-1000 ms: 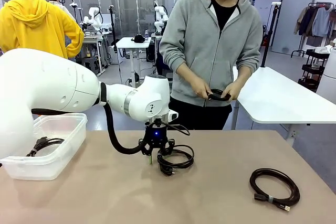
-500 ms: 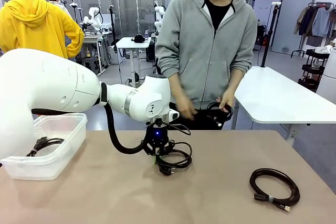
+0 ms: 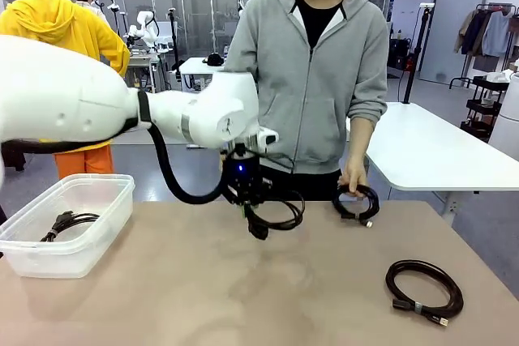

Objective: Organize and store the cables.
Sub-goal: Place the Power Cable into the Organizing box.

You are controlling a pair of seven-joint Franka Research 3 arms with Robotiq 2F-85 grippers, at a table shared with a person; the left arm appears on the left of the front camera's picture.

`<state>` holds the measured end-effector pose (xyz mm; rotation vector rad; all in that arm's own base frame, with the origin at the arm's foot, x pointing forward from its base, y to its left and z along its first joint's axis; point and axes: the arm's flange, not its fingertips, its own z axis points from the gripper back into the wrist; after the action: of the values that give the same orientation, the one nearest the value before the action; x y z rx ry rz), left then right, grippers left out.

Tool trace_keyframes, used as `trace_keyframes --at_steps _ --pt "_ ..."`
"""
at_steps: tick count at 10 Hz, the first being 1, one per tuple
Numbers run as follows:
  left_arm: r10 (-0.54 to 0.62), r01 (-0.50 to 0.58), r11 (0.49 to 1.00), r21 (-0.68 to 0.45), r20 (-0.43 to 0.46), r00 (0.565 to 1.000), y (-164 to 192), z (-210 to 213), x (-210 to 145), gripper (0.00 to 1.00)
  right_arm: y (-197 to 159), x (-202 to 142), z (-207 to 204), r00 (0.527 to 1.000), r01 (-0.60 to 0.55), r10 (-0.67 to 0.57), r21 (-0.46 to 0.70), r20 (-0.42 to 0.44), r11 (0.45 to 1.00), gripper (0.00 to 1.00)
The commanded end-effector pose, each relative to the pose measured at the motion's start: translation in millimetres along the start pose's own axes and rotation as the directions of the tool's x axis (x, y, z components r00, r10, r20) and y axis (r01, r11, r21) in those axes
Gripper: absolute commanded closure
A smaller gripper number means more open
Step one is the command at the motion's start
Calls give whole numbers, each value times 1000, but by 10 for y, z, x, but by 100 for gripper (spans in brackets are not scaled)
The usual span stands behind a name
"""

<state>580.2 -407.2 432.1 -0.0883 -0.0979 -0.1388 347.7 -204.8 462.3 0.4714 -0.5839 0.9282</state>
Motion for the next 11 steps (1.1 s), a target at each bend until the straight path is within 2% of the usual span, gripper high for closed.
trace_keyframes --at_steps 1,3,5,8,11 --pt "-27 28 998 -61 11 1000 269 294 -145 100 14 16 -19 1000 -2 2 -18 9 1000 0" --pt "-44 45 997 -61 20 999 525 487 -202 100 14 16 -19 1000 -2 2 -18 9 1000 0" --pt "-122 124 991 -57 34 992 920 741 -341 100 14 16 -19 1000 -2 2 -18 9 1000 0" --pt "-187 199 970 -140 96 978 1847 1270 -570 100 14 16 -19 1000 -2 2 -18 9 1000 0" --pt "-203 213 968 -133 83 976 2768 1524 -758 100 14 16 -19 1000 -2 2 -18 9 1000 0"
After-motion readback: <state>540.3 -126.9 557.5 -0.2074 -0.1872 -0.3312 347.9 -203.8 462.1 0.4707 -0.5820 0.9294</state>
